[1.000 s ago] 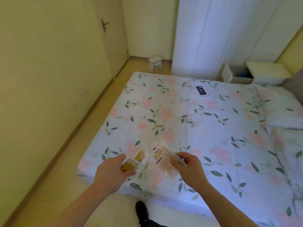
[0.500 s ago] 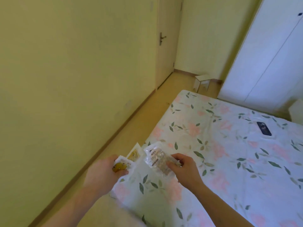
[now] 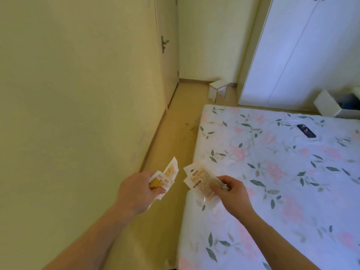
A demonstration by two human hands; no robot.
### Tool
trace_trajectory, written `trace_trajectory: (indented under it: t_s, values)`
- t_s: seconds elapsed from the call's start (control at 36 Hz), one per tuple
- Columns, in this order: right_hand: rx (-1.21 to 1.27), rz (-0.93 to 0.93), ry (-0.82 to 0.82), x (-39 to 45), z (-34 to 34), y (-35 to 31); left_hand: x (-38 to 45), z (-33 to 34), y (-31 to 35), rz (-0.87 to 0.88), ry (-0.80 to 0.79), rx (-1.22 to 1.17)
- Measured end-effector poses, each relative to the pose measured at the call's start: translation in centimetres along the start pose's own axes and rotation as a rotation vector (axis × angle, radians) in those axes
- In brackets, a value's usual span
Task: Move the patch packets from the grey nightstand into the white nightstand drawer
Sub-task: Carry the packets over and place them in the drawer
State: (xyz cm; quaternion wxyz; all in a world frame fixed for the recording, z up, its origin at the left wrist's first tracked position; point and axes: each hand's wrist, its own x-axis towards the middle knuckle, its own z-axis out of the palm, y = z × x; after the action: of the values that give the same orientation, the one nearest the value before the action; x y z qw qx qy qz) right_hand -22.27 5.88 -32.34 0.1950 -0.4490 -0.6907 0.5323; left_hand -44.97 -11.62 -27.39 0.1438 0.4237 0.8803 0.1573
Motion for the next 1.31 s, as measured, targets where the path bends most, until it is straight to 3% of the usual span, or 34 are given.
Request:
trace_trajectory:
  t_s: [0.22,0.44,0.89,1.31]
  values:
    - [0.022,0.046,0.225,5.8,-0.2,-3.1,12.7,-2.1,1.2,0.197,-0.06,-0.066]
    - [0.112,0.098,0.379,16.5,-0.1,-4.0,26.9,-3.1,3.8,0.307,-0.099,0.02]
    - [0.126,0.149,0.556,39.7,-4.8,-11.6,55.9,-6.1,10.4,0.451,-0.12,0.037]
    - [0.136,0.156,0.737,64.7,-4.8,-18.4,85.9,-10.6,14.8,0.684,-0.167,0.042]
